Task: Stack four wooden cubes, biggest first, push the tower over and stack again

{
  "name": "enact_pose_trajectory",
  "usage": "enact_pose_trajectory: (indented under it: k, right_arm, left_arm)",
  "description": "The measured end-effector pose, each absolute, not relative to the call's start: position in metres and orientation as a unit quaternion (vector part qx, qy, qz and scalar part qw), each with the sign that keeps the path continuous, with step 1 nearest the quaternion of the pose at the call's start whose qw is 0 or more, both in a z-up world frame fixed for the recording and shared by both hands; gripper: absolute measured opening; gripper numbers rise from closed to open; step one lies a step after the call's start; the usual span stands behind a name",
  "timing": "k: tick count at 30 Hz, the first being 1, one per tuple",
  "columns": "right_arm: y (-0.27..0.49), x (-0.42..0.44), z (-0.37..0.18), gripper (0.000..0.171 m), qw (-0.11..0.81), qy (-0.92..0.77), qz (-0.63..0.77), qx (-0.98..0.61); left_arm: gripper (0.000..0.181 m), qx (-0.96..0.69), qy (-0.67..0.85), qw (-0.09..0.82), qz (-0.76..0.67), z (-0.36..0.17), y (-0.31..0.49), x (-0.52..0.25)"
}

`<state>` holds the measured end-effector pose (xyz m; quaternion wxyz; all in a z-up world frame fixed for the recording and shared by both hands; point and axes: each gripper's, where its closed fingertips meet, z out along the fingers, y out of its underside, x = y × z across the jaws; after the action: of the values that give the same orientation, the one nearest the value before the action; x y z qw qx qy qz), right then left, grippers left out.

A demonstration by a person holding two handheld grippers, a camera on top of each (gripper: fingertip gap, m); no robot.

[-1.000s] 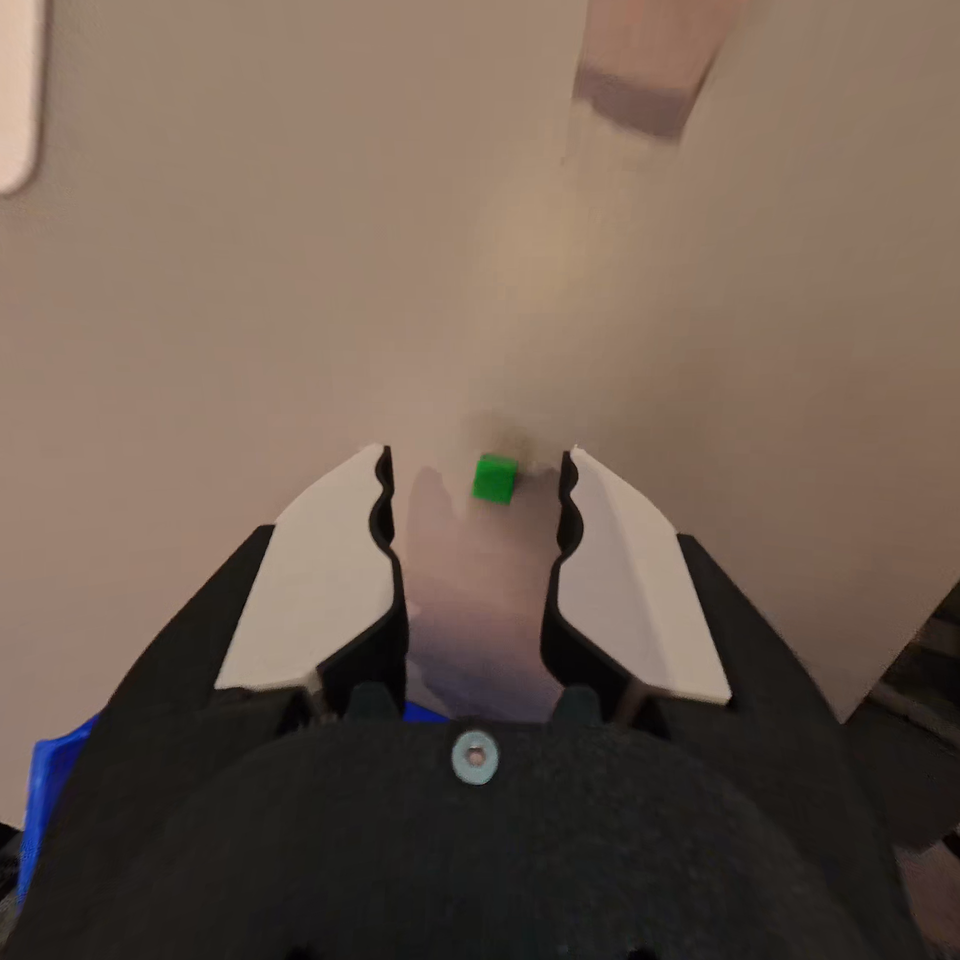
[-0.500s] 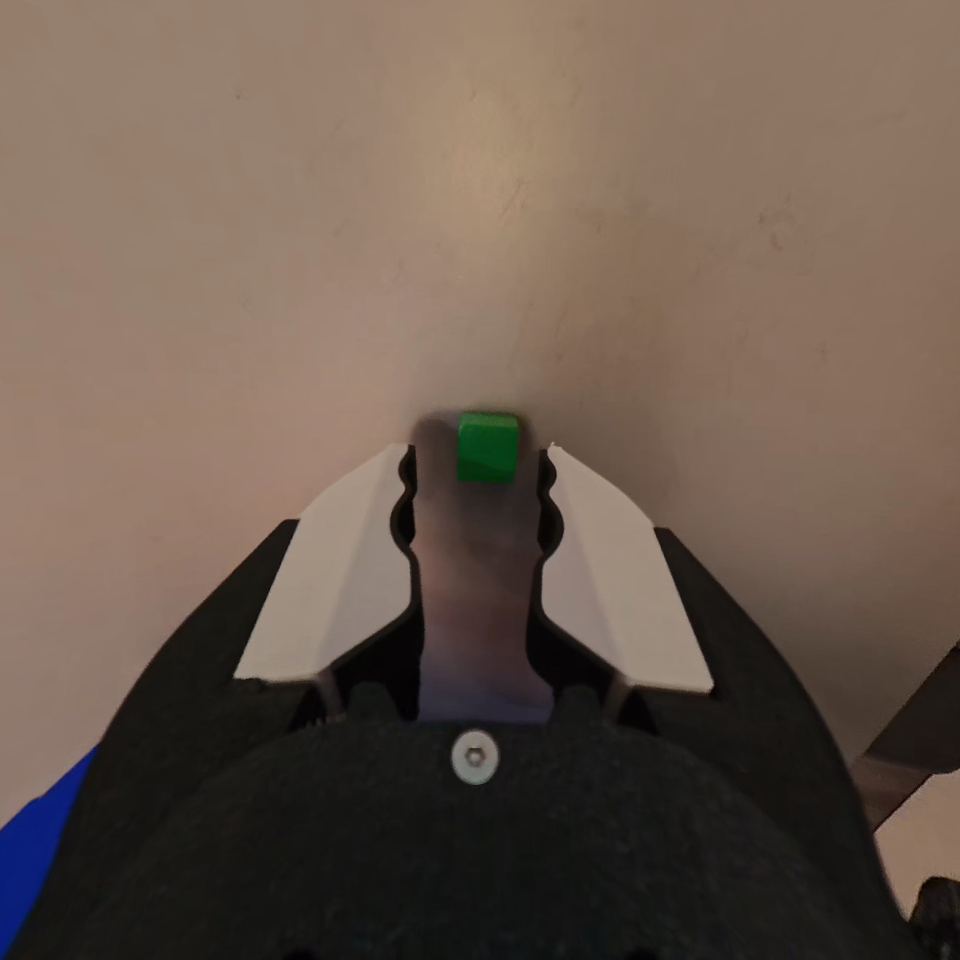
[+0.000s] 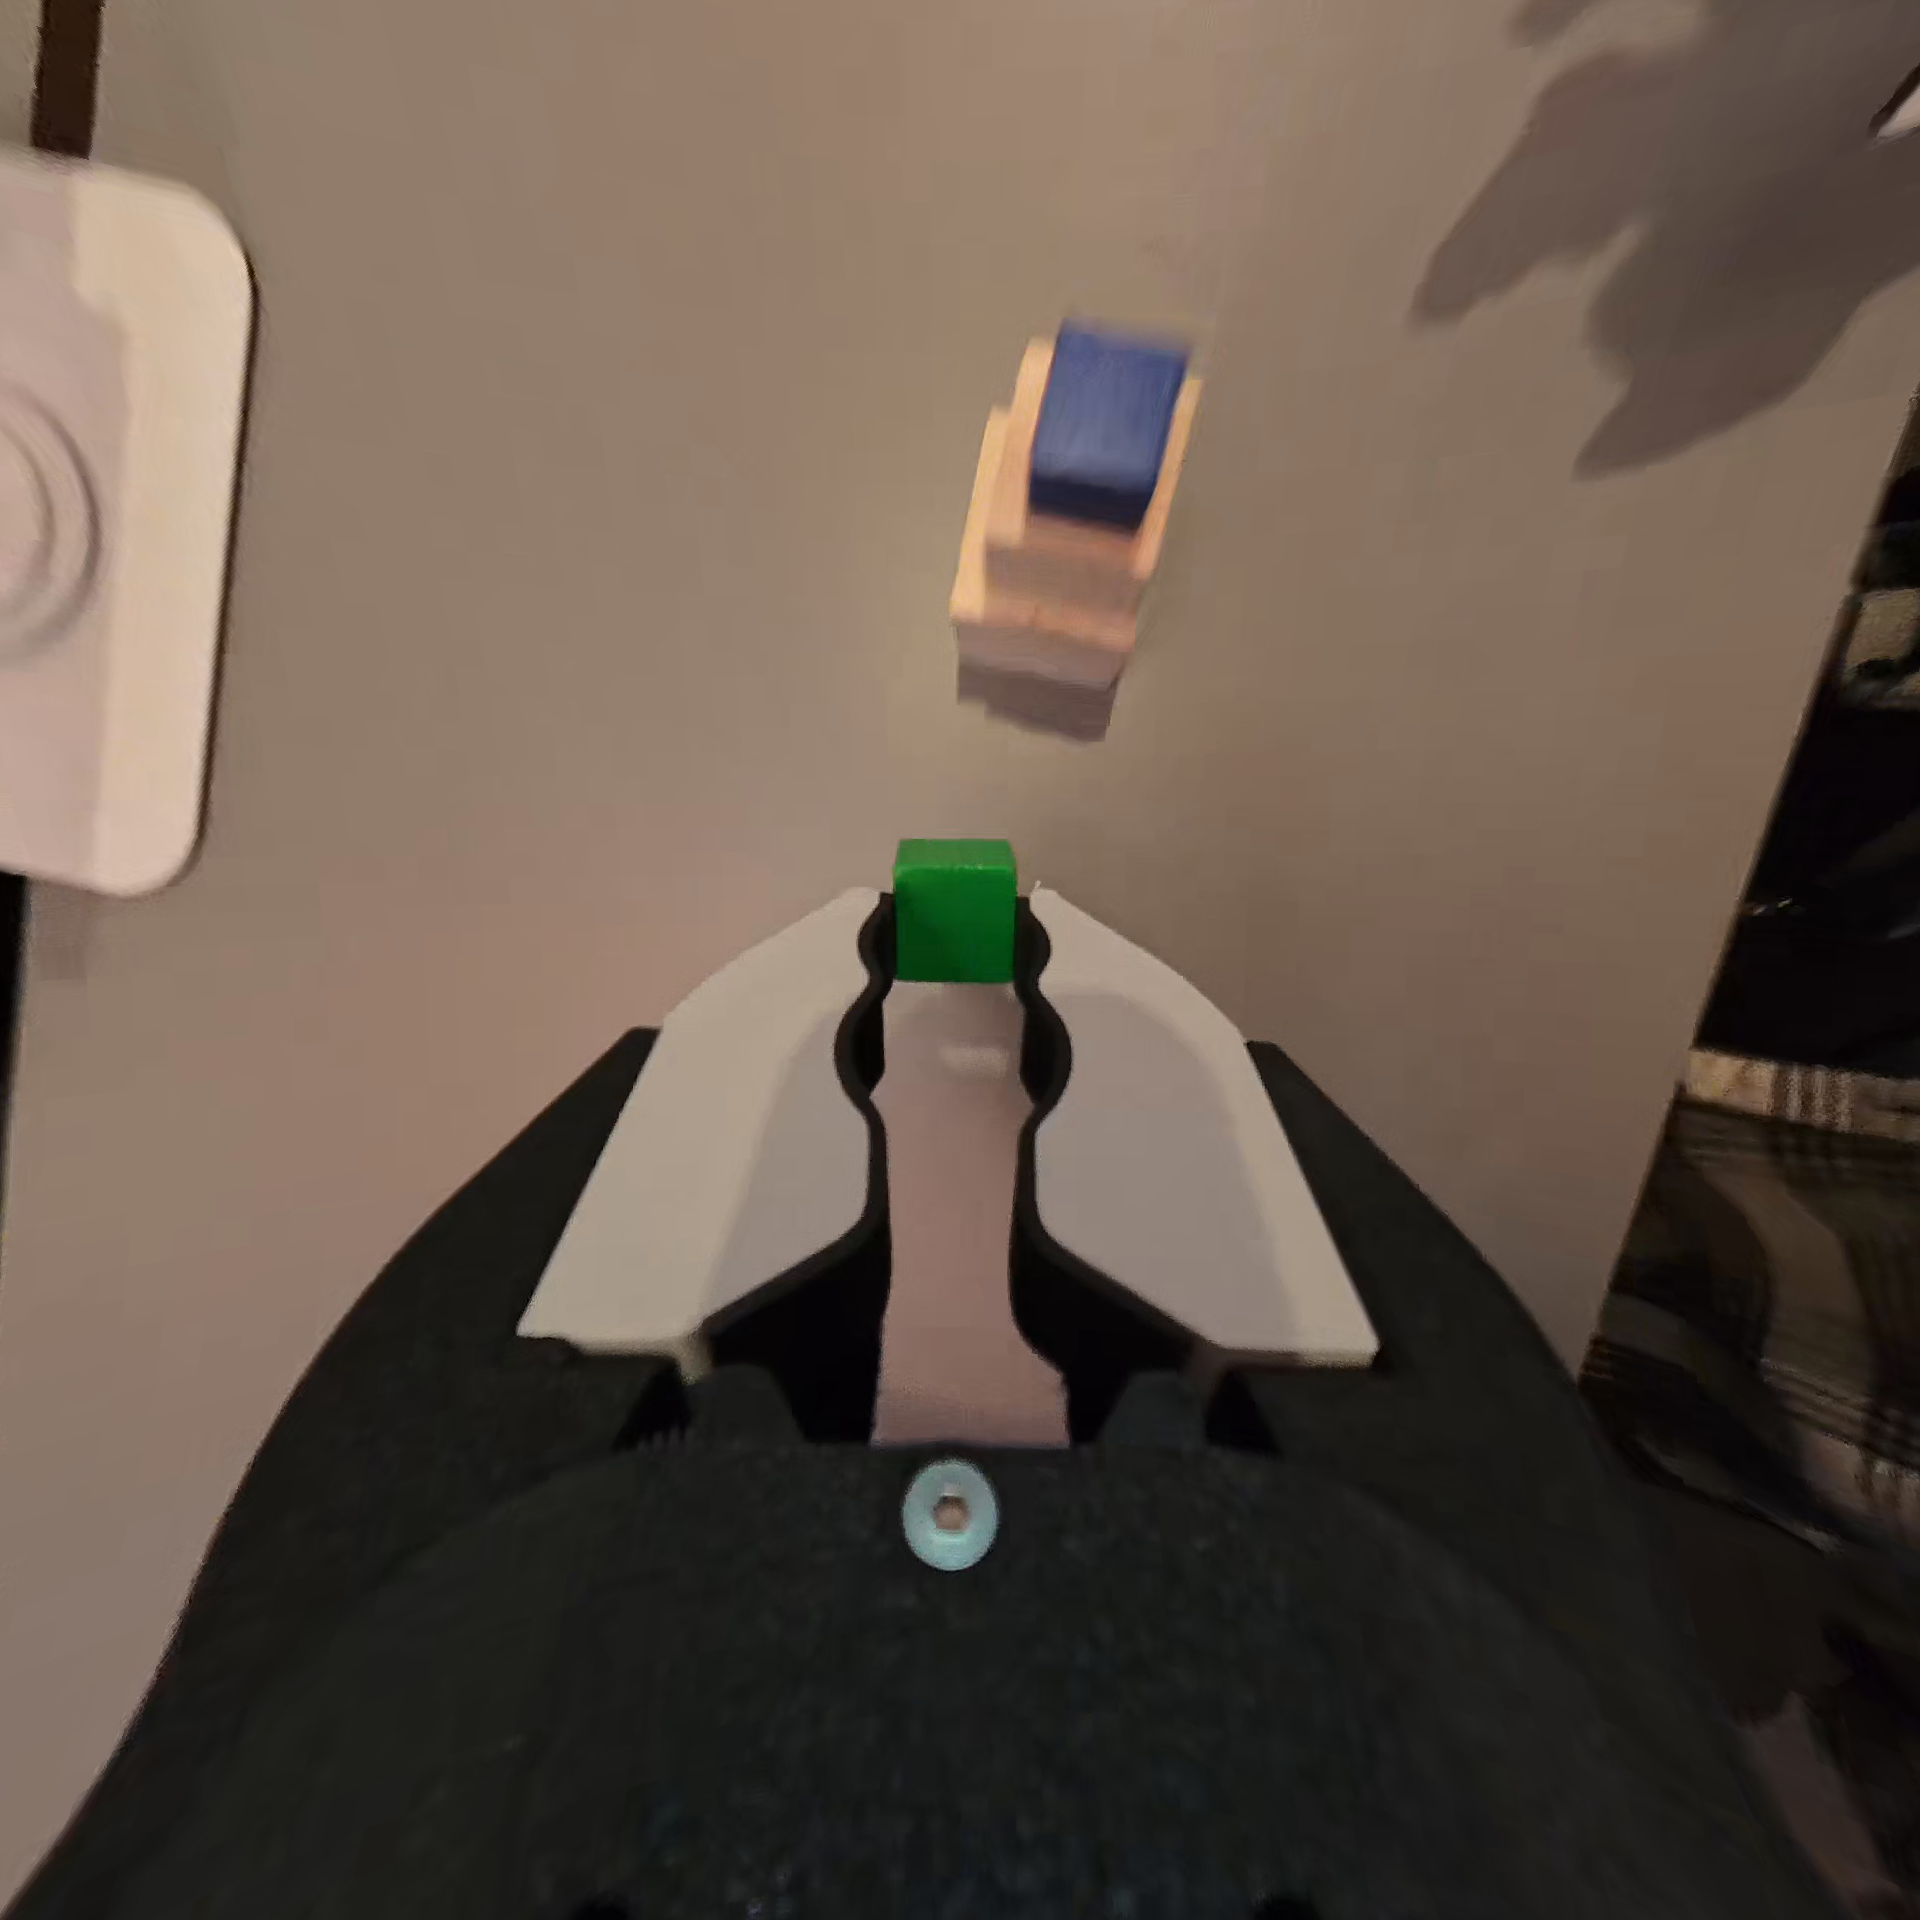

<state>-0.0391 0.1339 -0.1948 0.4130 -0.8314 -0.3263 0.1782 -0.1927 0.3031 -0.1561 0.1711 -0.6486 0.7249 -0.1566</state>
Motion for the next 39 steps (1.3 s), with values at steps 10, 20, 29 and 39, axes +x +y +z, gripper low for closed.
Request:
enact_pose_trajectory:
  k: [10,20,29,39]
  right_arm:
    - [0.13,-0.036,-0.195,0.061,0.412,-0.324,0.179,-0.833]
    - [0.128,-0.034,-0.195,0.061,0.41,-0.326,0.181,-0.832]
    - [0.128,-0.035,-0.196,0.061,0.409,-0.326,0.181,-0.833]
    - [0.128,-0.036,-0.196,0.061,0.408,-0.327,0.184,-0.832]
  left_arm:
    - [0.021,-0.617,0.764,0.127,-0.139,-0.138,0.271,-0.108]
    - [0.021,-0.605,0.785,0.08,-0.103,-0.161,0.265,-0.103]
    - [0.021,-0.592,0.797,0.069,-0.096,-0.165,0.264,-0.103]
    - [0.021,-0.588,0.802,0.064,-0.09,-0.167,0.266,-0.105]
